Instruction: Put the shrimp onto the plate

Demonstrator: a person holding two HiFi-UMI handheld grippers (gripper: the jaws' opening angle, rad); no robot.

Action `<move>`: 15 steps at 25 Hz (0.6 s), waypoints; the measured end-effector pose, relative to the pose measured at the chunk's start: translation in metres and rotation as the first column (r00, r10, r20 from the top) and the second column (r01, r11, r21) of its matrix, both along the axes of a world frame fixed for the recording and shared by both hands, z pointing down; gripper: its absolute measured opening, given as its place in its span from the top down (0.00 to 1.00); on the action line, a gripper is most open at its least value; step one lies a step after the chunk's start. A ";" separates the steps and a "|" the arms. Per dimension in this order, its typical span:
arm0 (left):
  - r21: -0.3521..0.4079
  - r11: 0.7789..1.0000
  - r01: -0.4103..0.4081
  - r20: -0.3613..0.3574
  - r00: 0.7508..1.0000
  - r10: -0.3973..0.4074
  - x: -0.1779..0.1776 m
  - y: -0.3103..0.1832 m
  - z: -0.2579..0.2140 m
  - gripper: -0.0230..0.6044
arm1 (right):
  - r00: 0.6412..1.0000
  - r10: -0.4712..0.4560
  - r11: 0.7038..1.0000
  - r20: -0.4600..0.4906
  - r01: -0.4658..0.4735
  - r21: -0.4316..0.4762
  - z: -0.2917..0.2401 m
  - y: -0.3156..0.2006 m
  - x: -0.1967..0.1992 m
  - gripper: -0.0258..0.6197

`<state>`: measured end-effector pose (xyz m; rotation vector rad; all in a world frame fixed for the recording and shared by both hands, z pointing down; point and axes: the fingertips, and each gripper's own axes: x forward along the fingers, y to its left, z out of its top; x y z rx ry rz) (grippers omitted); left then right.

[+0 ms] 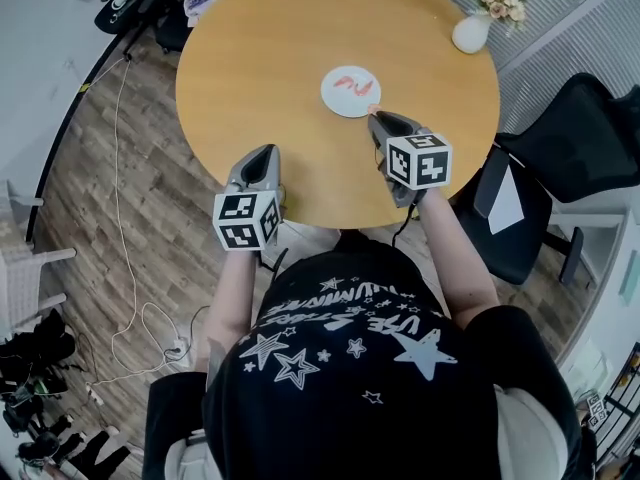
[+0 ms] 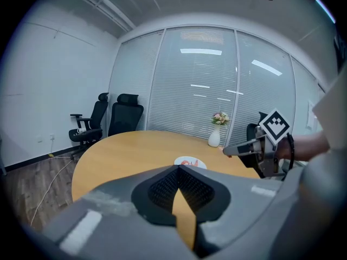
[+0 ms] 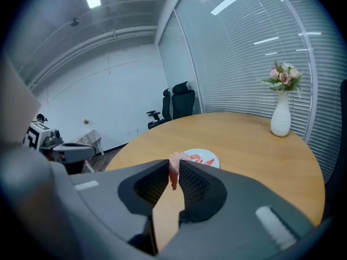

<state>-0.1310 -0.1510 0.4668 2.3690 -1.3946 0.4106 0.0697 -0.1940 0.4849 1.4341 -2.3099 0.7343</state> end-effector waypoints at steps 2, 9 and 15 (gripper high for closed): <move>0.002 1.000 0.006 0.003 1.000 -0.006 0.005 -0.009 0.000 0.96 | 1.000 -0.014 1.000 0.003 0.014 -0.002 0.001 -0.011 0.001 0.87; 0.003 1.000 0.027 0.012 1.000 -0.027 0.014 -0.032 -0.002 0.96 | 0.998 -0.063 0.997 0.005 0.063 -0.032 0.016 -0.033 -0.002 0.87; -0.018 0.999 0.048 0.025 0.999 -0.048 0.019 -0.050 0.008 0.96 | 0.995 -0.095 0.993 0.010 0.096 -0.069 0.035 -0.050 -0.003 0.87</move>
